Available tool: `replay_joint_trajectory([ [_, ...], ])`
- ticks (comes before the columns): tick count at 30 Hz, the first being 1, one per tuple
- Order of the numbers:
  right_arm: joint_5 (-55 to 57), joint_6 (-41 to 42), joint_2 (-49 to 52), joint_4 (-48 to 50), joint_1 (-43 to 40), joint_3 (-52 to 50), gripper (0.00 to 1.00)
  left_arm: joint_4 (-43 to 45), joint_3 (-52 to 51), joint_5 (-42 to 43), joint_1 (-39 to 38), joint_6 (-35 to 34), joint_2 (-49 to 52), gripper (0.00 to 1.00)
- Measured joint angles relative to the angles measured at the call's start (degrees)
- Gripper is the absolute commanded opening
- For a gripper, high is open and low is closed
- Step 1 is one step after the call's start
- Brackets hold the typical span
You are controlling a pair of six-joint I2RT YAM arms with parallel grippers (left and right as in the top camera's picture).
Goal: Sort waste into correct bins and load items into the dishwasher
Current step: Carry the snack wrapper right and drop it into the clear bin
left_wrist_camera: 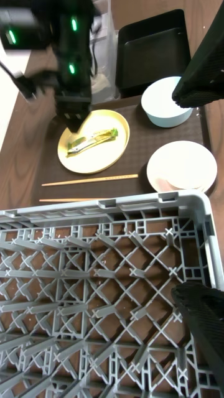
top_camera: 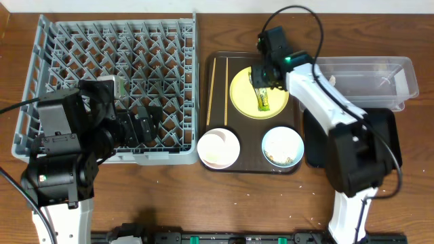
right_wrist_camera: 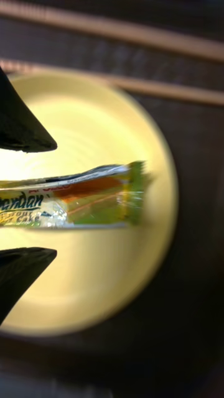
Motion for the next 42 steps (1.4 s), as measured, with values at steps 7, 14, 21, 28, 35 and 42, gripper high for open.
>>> replay_joint_trajectory([
  [7,-0.66,-1.90,5.68,-0.92,0.81,-0.13,0.17,-0.09,0.00,0.00,0.00,0.00,0.00,0.91],
  [14,-1.49,-1.07,2.40,-1.38,0.17,-0.15,0.02,-0.15,0.00,0.00,0.00,0.02,0.00,0.91],
  [21,-1.75,3.10,-13.84,-5.18,-7.04,0.42,0.01,-0.17,0.00,0.00,0.00,0.02,0.00,0.91],
  [28,0.15,11.72,-15.93,-17.75,-20.15,1.53,0.01,-1.20,0.00,0.00,0.00,0.00,0.00,0.91],
  [35,-0.57,12.74,-8.90,-16.04,-26.71,0.20,0.32,-1.33,0.00,0.00,0.00,0.00,0.00,0.91],
  [42,-11.17,9.16,-11.30,-14.08,-27.06,0.09,0.64,-2.08,0.00,0.04,0.00,0.00,0.00,0.91],
])
